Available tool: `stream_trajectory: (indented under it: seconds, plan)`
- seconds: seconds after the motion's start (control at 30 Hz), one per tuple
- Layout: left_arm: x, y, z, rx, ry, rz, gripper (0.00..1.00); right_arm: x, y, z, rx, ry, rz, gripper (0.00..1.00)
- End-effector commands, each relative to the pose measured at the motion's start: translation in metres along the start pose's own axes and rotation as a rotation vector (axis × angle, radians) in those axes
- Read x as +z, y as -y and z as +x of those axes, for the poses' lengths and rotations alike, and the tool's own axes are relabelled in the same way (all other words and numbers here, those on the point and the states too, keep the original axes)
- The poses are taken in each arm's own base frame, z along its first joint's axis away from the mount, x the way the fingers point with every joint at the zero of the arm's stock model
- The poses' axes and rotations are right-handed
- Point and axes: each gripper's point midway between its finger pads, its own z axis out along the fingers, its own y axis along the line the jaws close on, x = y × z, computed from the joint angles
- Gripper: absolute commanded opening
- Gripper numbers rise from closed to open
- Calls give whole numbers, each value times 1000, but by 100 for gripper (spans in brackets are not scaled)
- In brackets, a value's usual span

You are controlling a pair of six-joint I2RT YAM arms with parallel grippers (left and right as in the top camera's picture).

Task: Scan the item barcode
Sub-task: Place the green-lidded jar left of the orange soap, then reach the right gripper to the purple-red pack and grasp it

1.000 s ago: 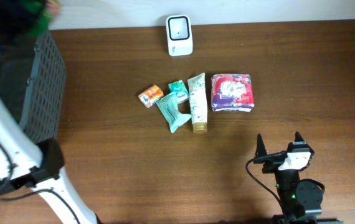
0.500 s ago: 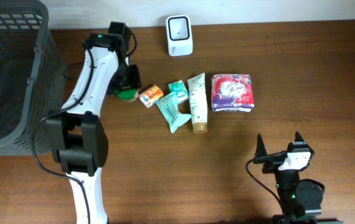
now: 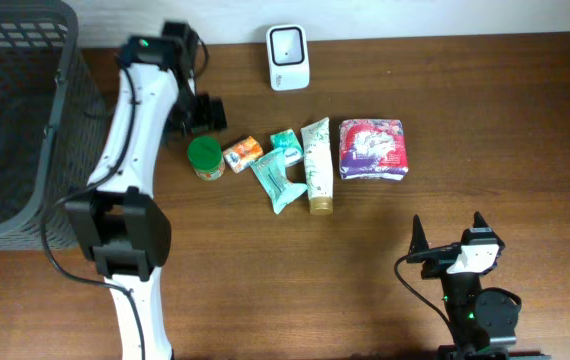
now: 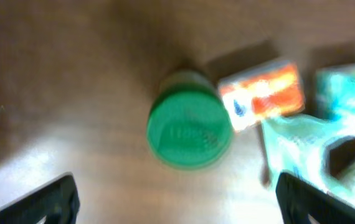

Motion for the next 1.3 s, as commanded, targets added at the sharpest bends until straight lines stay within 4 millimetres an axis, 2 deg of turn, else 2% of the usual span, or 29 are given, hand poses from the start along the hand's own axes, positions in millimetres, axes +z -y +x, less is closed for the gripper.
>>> stream_trajectory:
  seconds: [0.0, 0.03, 0.07, 0.17, 0.9, 0.97, 1.0, 1.03, 1.07, 1.13, 1.17, 1.2, 1.23, 1.27]
  plan:
    - [-97, 2, -13, 7, 214, 80, 99, 0, -1, 3, -7, -5, -1, 99]
    - [-124, 9, -12, 26, 276, 144, 99, 0, -1, 3, -7, -5, -1, 98]
    - [-149, 8, -5, 33, 332, 170, 99, 0, -1, 3, -7, -5, -1, 99]
    - [-180, 4, 6, 129, 408, 175, 99, 0, -1, 3, -7, -5, -1, 99]
    - [-181, 3, 6, 127, 410, 175, 99, 0, -1, 2, -5, -1, -4, 99]
    - [-181, 3, 6, 127, 410, 175, 99, -3, -33, -3, 35, 16, -191, 99]
    - [-181, 3, 6, 127, 410, 175, 99, -15, -70, -5, 131, 1, -417, 98]
    - [-181, 3, 6, 127, 410, 175, 99, -21, -83, -5, 149, -8, -504, 99]
    - [-181, 3, 6, 127, 410, 175, 99, -30, -96, -18, 146, 39, -598, 99]
    - [-181, 3, 6, 127, 410, 175, 99, -34, -98, -35, 134, 111, -619, 99]
    - [-181, 3, 6, 127, 410, 175, 99, -37, -97, -57, 117, 207, -615, 99]
    - [-181, 3, 6, 127, 410, 175, 99, -39, -90, -76, 100, 293, -578, 99]
    - [-181, 3, 6, 127, 410, 174, 99, -40, -71, -105, 105, 395, -462, 99]
    - [-181, 3, 6, 127, 410, 175, 99, -39, -58, -121, 117, 423, -382, 99]
